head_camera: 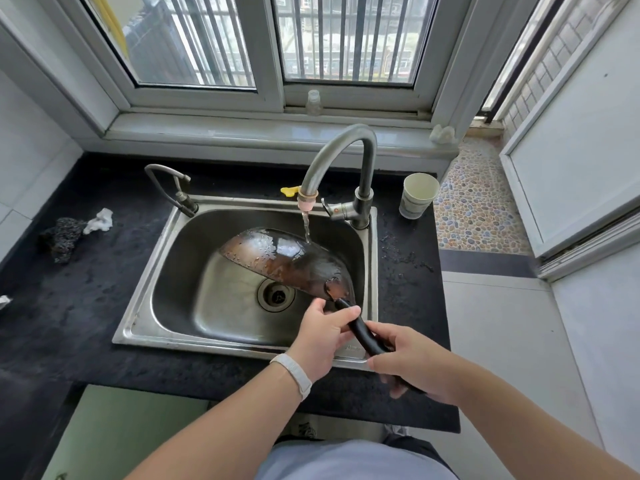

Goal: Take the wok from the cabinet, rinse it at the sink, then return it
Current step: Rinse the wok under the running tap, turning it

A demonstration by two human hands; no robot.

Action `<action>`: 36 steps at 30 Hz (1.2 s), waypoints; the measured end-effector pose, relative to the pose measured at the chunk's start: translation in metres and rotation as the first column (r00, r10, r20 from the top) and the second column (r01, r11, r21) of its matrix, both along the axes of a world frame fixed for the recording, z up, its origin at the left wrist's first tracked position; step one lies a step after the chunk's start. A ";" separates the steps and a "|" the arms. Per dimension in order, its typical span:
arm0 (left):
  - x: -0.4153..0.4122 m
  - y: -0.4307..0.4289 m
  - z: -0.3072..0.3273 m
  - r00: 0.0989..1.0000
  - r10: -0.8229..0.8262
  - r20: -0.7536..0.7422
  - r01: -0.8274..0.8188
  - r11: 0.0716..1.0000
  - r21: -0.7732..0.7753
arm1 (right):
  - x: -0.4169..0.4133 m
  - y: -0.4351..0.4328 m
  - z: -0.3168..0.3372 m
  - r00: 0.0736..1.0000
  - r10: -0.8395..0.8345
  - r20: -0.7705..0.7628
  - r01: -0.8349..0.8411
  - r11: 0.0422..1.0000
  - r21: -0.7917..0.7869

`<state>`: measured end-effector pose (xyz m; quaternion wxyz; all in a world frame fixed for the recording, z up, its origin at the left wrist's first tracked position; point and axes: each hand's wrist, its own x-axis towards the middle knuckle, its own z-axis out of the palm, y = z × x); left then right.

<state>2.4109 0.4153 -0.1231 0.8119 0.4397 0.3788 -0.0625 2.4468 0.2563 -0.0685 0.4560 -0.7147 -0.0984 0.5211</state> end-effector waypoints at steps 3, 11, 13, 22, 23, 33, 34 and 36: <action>-0.011 0.006 -0.003 1.000 -0.007 0.006 0.007 1.000 -0.029 | -0.015 0.009 0.003 0.998 -0.062 -0.027 0.061 0.998 -0.032; -0.035 0.027 -0.010 0.995 -0.104 -0.005 0.104 0.994 -0.036 | -0.063 0.030 -0.008 0.971 -0.130 0.202 0.155 0.981 -0.112; -0.039 0.032 -0.010 0.992 -0.128 0.015 0.129 0.990 -0.053 | -0.074 0.034 -0.013 0.958 -0.176 0.226 0.209 0.969 -0.130; -0.052 0.034 0.003 0.985 -0.161 0.054 0.167 0.978 -0.122 | -0.095 0.033 -0.023 0.895 -0.208 0.395 0.304 0.932 -0.197; -0.053 0.032 0.005 0.987 -0.153 0.058 0.160 0.977 -0.138 | -0.096 0.031 -0.022 0.892 -0.203 0.404 0.301 0.933 -0.195; -0.066 0.000 0.025 0.999 -0.041 -0.001 0.040 0.985 -0.168 | -0.108 0.001 -0.023 0.861 -0.152 0.485 0.240 0.963 -0.124; -0.068 -0.003 0.027 0.999 -0.045 -0.005 0.044 0.987 -0.154 | -0.110 -0.002 -0.023 0.857 -0.150 0.493 0.237 0.964 -0.119; -0.072 -0.007 0.030 0.999 -0.044 -0.008 0.043 0.991 -0.124 | -0.114 -0.006 -0.023 0.843 -0.142 0.519 0.231 0.967 -0.111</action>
